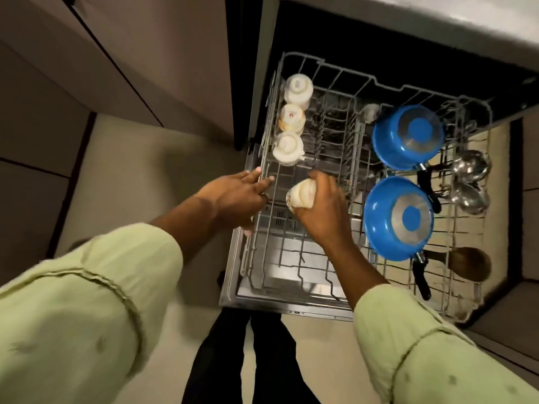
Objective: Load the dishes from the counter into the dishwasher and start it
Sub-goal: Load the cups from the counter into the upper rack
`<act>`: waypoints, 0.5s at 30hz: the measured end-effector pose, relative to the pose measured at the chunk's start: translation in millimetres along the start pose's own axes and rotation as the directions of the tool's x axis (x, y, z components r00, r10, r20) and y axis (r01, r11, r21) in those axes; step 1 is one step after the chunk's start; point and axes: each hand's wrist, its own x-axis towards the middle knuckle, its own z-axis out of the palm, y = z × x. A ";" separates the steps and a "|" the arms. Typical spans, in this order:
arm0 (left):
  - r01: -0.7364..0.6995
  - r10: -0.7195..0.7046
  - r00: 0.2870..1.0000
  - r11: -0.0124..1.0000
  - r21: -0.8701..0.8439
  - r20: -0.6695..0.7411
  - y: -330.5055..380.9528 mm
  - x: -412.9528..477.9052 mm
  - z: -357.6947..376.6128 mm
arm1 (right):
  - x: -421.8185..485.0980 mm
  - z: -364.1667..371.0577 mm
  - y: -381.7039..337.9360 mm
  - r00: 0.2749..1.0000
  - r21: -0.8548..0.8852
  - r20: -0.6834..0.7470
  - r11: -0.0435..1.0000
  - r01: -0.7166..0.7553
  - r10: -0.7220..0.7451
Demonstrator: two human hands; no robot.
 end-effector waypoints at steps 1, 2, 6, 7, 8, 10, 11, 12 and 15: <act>-0.009 0.009 1.000 1.000 0.020 0.002 -2.1 2.2 1.5 | 7.3 9.5 -0.7 1.000 -0.043 0.012 0.999 0.015 -0.014; -0.014 0.014 1.000 0.999 0.036 0.000 -3.2 2.3 1.9 | 13.9 17.3 -2.1 1.000 -0.077 0.021 0.997 0.025 -0.023; -0.027 0.027 1.000 0.999 0.039 0.006 -5.4 6.0 6.9 | 32.6 47.5 -6.0 0.998 -0.137 0.030 0.988 0.066 -0.062; -0.030 0.029 1.000 0.999 0.031 0.007 -5.3 7.1 7.2 | 35.2 52.4 -5.7 0.996 -0.160 0.028 0.983 0.085 -0.082; -0.032 0.032 0.999 0.999 0.022 0.008 -5.5 8.8 7.8 | 38.7 56.8 -5.5 0.995 -0.174 0.019 0.979 0.104 -0.102; -0.034 0.034 0.999 0.999 0.008 0.004 -5.8 11.7 8.9 | 45.6 64.9 -4.5 0.992 -0.158 -0.012 0.980 0.123 -0.127; -0.034 0.034 0.999 0.999 0.002 -0.002 -5.6 13.2 9.6 | 48.4 68.1 -4.7 0.991 -0.139 -0.026 0.982 0.129 -0.134; -0.036 0.035 0.999 0.999 -0.005 -0.010 -5.1 14.2 10.1 | 50.6 71.0 -5.1 0.989 -0.116 -0.041 0.984 0.134 -0.139; -0.040 0.040 0.999 0.998 -0.038 -0.011 -4.9 16.5 11.0 | 51.6 78.5 -6.5 0.991 -0.051 -0.082 0.993 0.106 -0.110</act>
